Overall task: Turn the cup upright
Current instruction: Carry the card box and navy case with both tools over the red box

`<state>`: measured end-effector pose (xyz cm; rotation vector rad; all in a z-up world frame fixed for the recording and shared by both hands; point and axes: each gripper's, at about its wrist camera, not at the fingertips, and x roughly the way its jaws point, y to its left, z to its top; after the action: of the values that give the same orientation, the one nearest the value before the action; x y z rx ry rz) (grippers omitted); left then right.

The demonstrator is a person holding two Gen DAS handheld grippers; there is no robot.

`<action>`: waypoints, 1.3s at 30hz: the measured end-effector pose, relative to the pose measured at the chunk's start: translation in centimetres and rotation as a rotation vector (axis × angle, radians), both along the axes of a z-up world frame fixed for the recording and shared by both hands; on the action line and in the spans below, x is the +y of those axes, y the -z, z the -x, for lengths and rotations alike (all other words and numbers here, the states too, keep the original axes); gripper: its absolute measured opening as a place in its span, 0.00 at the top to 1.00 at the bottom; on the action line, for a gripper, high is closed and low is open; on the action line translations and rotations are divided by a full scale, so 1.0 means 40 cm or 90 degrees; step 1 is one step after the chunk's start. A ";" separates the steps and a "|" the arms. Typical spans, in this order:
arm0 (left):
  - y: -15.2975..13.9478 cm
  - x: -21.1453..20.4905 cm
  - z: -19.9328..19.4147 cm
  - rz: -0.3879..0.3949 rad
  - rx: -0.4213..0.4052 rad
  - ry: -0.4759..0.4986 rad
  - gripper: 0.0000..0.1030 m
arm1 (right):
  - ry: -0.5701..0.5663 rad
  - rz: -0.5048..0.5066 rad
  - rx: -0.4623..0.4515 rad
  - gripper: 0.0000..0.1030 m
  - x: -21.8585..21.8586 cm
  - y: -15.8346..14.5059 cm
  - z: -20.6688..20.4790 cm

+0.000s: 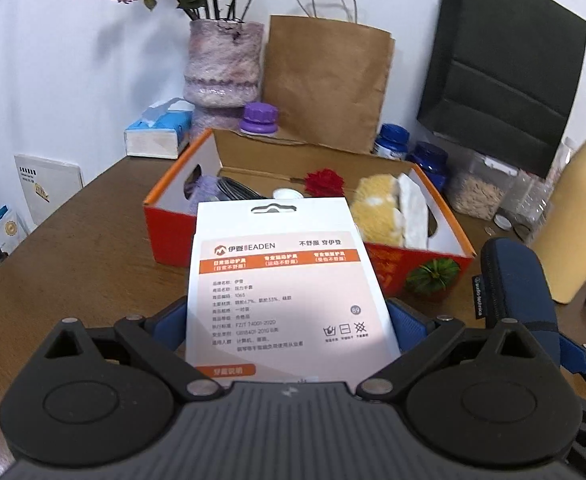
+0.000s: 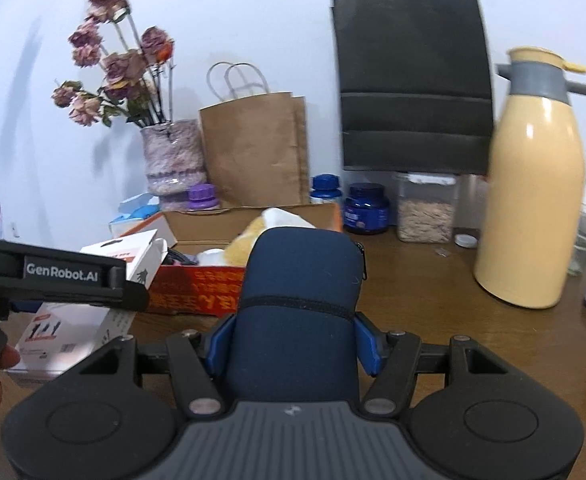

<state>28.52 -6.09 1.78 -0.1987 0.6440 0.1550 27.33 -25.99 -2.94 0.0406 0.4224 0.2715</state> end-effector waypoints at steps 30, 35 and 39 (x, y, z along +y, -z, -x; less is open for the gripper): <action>-0.040 0.208 -0.176 0.026 -0.095 -0.051 0.02 | 0.019 -0.043 -0.034 0.41 0.220 -0.055 -0.245; -0.038 0.218 -0.224 0.017 -0.101 -0.050 0.02 | 0.016 -0.043 -0.038 0.41 0.239 -0.058 -0.292; -0.042 0.220 -0.260 0.002 -0.115 -0.049 0.02 | 0.015 -0.036 -0.043 0.41 0.256 -0.060 -0.333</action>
<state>38.94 2.70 3.45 -0.2372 0.4572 0.2073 40.65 -15.77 -0.55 0.0914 0.3475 0.2607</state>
